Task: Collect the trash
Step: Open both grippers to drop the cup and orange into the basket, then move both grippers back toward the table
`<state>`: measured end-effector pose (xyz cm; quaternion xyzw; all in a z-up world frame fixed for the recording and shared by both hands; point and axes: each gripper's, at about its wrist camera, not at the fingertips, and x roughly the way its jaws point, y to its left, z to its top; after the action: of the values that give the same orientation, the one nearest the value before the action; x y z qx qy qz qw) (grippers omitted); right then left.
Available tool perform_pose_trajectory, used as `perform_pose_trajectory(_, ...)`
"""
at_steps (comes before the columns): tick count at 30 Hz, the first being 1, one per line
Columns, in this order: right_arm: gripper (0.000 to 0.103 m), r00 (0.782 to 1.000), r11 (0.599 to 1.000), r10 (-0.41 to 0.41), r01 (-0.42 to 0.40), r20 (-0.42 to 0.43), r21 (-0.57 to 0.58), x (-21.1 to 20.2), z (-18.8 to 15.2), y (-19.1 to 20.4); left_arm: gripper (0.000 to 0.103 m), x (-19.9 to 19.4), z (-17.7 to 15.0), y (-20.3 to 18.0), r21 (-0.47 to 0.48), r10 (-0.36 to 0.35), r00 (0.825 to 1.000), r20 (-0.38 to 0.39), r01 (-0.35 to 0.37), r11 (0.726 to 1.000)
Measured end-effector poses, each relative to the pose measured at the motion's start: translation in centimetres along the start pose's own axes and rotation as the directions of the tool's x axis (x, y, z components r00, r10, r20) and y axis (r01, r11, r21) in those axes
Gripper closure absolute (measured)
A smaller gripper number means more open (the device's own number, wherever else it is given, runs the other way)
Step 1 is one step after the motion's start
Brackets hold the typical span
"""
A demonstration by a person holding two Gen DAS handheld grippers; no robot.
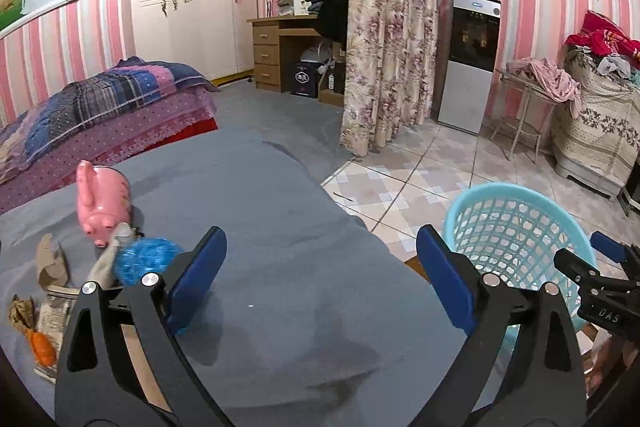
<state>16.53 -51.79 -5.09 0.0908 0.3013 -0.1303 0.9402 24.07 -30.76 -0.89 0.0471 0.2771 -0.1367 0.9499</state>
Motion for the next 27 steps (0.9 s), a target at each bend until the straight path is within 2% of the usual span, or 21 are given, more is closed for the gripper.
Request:
perform_pose_trajectory(4,0.008,1.000,1.000,0.011,-0.011,0.012,-0.018,-0.6,0.3,1.3,0.007,-1.1,-0.1,1.4,-0.008,0.017,1.000,0.009,-0.017,1.000)
perform_pose_trajectory(14,0.007,0.993,0.991,0.119,-0.117,0.019,-0.070,-2.1,0.1,7.2,0.006,-4.5,-1.8,6.2,-0.035,0.071,0.997,0.001,-0.071,0.997)
perform_pose_trajectory(21,0.007,0.984,0.974,0.174,-0.166,0.041,-0.153,-3.4,-0.6,11.6,0.006,-6.4,-4.5,10.9,-0.099,0.125,0.991,-0.043,-0.129,0.987)
perform_pose_trajectory(27,0.007,0.976,0.959,0.217,-0.208,0.026,-0.190,-3.9,-1.4,14.6,0.006,-7.9,-7.1,15.1,-0.131,0.193,0.978,-0.085,-0.203,0.970)
